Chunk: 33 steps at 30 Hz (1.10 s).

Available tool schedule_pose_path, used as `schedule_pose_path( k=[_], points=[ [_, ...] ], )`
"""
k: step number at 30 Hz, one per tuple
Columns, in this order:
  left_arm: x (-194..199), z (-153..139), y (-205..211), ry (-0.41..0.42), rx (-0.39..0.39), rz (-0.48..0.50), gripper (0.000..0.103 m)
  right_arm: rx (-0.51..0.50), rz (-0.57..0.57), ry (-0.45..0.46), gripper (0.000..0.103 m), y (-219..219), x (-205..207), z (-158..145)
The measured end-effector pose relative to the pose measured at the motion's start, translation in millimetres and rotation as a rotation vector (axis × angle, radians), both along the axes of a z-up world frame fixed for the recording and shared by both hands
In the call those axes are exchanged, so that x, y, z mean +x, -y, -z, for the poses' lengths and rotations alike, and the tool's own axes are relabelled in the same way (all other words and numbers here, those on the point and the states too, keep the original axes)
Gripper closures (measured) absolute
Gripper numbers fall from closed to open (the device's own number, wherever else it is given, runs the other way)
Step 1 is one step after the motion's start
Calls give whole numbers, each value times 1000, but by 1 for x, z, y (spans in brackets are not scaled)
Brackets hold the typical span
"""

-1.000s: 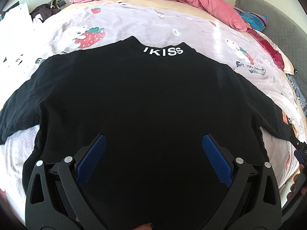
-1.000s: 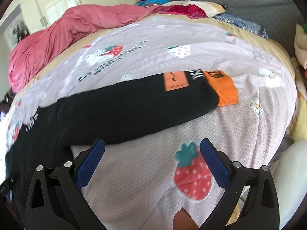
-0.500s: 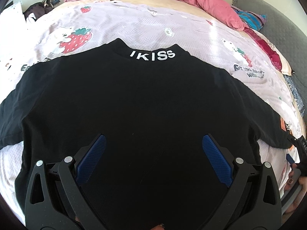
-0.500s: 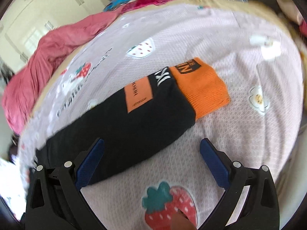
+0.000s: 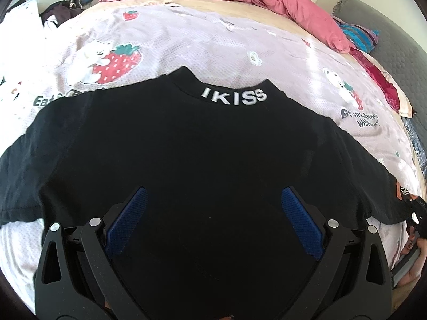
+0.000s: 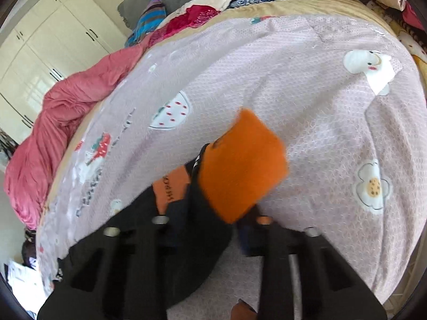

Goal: Fold small clothes
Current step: 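Lift the sleeve cuff with the right tool and carry it across the body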

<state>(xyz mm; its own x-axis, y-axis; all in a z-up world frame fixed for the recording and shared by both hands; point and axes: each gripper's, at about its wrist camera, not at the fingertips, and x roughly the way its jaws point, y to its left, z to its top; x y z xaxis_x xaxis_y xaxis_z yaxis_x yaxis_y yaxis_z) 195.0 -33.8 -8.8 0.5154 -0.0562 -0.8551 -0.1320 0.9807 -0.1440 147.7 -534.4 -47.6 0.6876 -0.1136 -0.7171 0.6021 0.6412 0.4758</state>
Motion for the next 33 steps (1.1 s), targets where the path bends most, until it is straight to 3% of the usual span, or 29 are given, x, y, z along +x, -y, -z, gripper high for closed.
schedule_pose_path(
  k=[6,19,33],
  points=[
    [-2,-11,-16,21,-38,-22,9,-75,-86,100,82,-24,-1,-28],
    [-14,-28,-47,58,-126,-69,9,-127,-338,229,82,-109,20,-91],
    [-35,-38,-91,134,-287,-117,9,-186,-620,273,82,-226,38,-122]
  ],
)
